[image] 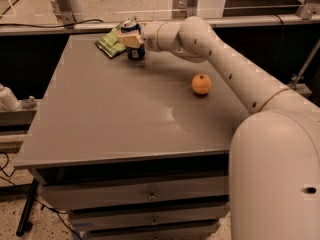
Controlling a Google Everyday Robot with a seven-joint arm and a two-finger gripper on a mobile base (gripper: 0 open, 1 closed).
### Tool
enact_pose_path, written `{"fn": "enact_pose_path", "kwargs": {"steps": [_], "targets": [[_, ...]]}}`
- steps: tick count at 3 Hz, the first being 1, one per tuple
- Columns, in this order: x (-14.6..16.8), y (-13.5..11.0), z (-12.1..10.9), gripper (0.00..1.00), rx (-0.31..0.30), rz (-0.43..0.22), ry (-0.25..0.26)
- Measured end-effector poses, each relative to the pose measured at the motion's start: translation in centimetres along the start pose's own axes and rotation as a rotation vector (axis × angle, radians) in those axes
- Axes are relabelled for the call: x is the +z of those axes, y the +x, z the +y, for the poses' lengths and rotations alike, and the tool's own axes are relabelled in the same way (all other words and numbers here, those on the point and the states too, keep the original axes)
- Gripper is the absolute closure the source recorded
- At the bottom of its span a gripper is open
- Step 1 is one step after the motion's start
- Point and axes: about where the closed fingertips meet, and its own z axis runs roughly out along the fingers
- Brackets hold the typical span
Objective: Move pepsi can near green jalapeno chip bag
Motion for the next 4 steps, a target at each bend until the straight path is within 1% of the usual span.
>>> {"fn": "enact_pose_path", "kwargs": {"steps": [1,2,3,4], "targets": [[0.0,0.2,0.1,0.12,0.009,0.005,-0.005],[0.0,0.4,0.2,0.0,0.014,0.012,-0.019],[-0.3,0.0,0.4,0.0,-0.011,0.024,-0.053],[-3.2,-2.0,0.3,0.0,-0.073,0.029,-0.085]]}}
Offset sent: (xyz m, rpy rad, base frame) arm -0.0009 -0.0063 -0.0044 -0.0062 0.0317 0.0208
